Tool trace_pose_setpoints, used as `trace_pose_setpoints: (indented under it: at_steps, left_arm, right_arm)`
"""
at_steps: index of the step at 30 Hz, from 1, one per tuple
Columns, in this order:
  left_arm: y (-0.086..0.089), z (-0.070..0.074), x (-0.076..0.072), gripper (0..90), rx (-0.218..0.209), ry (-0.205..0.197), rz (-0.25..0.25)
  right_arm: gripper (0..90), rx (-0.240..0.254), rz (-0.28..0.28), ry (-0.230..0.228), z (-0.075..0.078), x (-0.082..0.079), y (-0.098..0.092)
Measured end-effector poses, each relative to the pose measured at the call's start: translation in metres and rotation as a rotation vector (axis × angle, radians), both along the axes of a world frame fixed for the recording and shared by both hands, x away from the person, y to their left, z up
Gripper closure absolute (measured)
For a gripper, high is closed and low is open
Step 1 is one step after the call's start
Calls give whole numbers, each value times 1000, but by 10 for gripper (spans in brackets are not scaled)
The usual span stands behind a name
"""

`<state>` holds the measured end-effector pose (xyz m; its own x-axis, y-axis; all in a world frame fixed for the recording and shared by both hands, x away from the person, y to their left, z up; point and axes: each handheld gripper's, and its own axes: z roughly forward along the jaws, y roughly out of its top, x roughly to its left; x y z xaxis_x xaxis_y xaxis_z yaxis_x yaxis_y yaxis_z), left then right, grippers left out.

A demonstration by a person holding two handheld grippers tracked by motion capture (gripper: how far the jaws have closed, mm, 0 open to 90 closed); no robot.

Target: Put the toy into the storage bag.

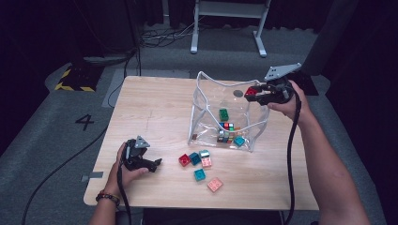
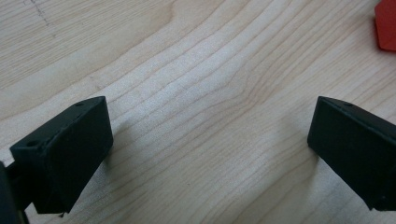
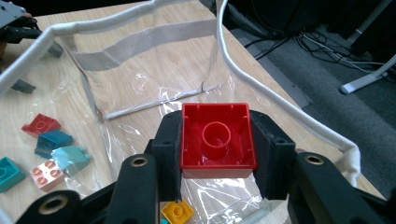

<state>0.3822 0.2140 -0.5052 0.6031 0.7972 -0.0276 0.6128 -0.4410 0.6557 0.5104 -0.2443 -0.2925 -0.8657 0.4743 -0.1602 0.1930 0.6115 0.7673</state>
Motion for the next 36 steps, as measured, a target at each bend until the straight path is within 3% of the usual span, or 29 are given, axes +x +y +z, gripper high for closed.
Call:
trace_pose_setpoints:
  at_steps: [2, 8, 15, 22, 27, 29, 36]
  left_arm:
    - [0, 0, 0, 3, 0, 0, 0]
    - [0, 0, 0, 3, 0, 0, 1]
    - [0, 0, 0, 4, 0, 0, 0]
    - [0, 0, 0, 4, 0, 0, 0]
    - [0, 0, 0, 3, 0, 0, 0]
    - [0, 0, 0, 3, 0, 0, 0]
    - [0, 0, 0, 3, 0, 0, 0]
  right_arm:
    - [593, 3, -1, 10, -1, 4, 1]
    - [592, -53, -15, 34, -8, 17, 7]
    - [593, -125, 7, 55, -13, 26, 22]
    - [593, -301, 69, 106, -24, 32, 37]
    - [592, -381, 98, 161, -32, 33, 39]
    - [592, -438, 77, 165, -34, 32, 38]
    - [592, -557, 59, 213, -34, 31, 29]
